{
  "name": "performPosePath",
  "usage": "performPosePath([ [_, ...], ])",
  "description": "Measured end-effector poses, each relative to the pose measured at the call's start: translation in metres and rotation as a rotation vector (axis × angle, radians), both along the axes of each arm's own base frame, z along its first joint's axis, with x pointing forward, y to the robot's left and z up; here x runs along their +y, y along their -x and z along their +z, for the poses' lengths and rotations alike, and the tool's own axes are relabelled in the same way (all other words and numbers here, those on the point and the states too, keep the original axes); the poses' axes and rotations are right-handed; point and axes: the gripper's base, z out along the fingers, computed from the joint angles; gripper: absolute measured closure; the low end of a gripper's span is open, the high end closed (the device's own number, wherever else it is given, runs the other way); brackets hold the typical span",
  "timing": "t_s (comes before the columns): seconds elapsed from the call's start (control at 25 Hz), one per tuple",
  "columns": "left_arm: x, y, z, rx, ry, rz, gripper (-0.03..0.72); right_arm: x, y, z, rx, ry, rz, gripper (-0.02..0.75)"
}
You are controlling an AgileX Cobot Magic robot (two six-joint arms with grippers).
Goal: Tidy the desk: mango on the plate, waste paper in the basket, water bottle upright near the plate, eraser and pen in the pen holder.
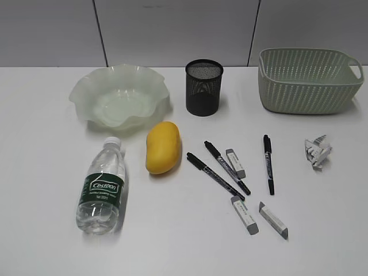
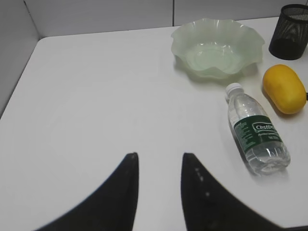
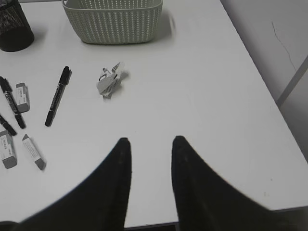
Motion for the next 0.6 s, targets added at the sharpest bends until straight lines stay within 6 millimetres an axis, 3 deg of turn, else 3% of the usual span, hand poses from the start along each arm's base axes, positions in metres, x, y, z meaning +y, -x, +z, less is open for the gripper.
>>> performPosePath([
  [0.6,0.0000,0.0000,0.0000,0.000,0.000,0.000,0.459,0.0000,0.0000,0.0000,0.000,0.000,0.000,0.496],
])
